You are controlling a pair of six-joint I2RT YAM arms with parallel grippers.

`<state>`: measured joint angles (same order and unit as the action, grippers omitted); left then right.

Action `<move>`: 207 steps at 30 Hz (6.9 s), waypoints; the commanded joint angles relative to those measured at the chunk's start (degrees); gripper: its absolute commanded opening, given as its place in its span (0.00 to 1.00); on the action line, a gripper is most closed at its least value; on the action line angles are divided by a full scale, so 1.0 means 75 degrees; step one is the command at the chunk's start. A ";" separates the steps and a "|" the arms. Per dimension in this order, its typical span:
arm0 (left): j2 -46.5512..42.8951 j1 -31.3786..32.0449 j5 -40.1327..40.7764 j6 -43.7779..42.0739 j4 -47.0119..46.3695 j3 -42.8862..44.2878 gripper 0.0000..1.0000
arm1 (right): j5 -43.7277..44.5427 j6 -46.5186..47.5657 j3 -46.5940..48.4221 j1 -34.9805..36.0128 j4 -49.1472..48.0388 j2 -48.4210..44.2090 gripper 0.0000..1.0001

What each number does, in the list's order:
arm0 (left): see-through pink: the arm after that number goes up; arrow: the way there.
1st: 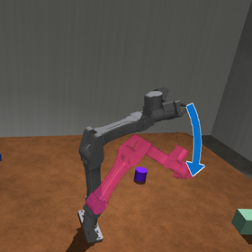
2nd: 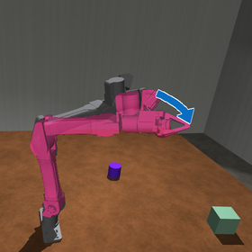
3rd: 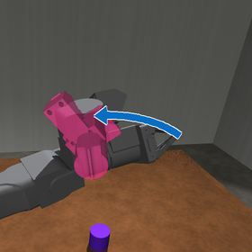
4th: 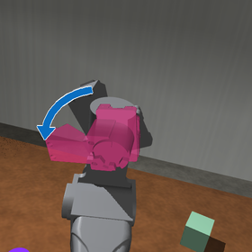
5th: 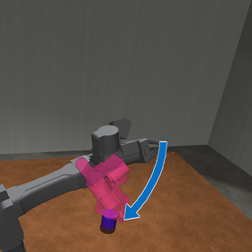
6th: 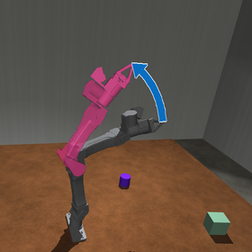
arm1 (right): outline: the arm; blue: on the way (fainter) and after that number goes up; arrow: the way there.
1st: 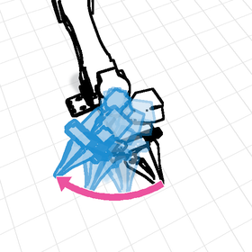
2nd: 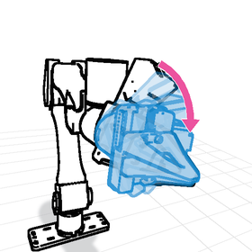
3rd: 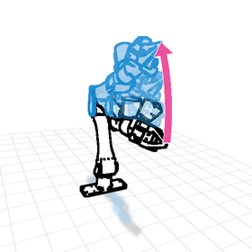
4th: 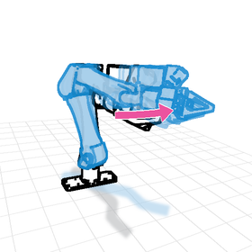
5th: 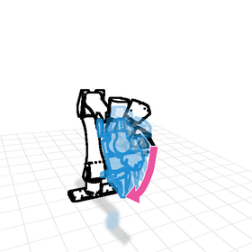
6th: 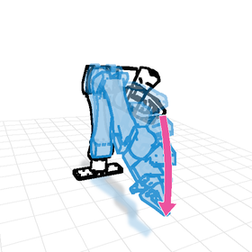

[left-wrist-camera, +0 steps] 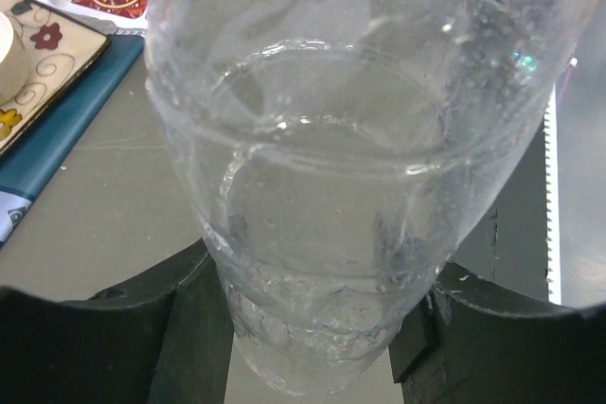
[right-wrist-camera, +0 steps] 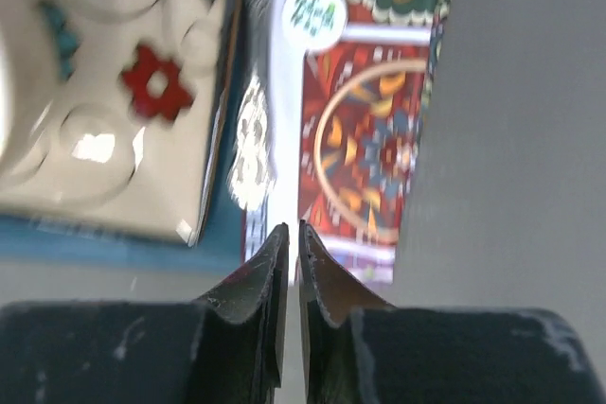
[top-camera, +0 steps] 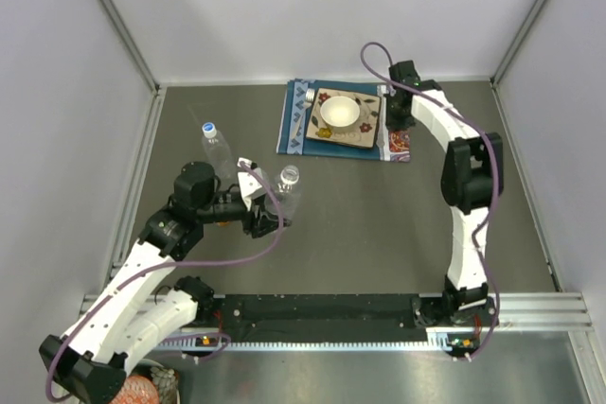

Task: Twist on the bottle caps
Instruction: Pick up the bottle cap from the center of the board, then screw the bottle cap onto the plastic bottle.

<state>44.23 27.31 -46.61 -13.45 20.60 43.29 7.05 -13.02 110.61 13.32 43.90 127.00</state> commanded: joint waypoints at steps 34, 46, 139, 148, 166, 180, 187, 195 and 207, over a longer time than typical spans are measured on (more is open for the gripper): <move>0.0009 0.0015 -0.0477 -0.0093 0.0113 0.0240 0.02 | 0.0479 0.1314 0.0335 0.0204 -0.2303 0.0621 0.57; -0.0014 0.0015 -0.0406 -0.0116 0.0124 0.0158 0.02 | 0.0501 0.0881 0.0651 0.0099 -0.1682 0.0867 0.54; -0.0553 0.0015 -0.0125 -0.0561 0.0335 -0.0568 0.03 | 0.0151 0.0399 -0.0903 0.0368 -0.0767 -0.1579 0.22; -0.0811 0.0015 -0.0114 -0.0667 0.0335 -0.0908 0.04 | -0.0797 0.0306 -0.2488 0.1047 -0.0779 -0.3992 0.20; -0.0518 0.0073 -0.0382 -0.1617 0.0628 -0.1120 0.04 | -0.5626 0.1689 -0.1964 0.3227 0.0626 -0.7160 0.24; -0.0413 0.0132 -0.1028 -0.2178 0.1905 -0.0264 0.07 | -0.5077 0.2919 0.0498 0.5383 0.2817 -0.5543 0.25; -0.0389 0.0156 -0.0934 -0.2402 0.2281 -0.0135 0.07 | -0.4468 0.3095 0.0780 0.5993 0.3181 -0.5320 0.26; -0.0377 0.0179 -0.0957 -0.2367 0.2292 -0.0100 0.07 | -0.4374 0.3177 0.0885 0.6251 0.3229 -0.5133 0.26; -0.0366 0.0191 -0.0910 -0.2308 0.2281 -0.0065 0.07 | -0.4455 0.3142 0.0827 0.6450 0.2948 -0.5050 0.25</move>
<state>41.41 28.51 -52.18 -30.17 38.30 40.29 -25.93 10.07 114.54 60.40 67.40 89.30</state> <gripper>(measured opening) 0.588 0.315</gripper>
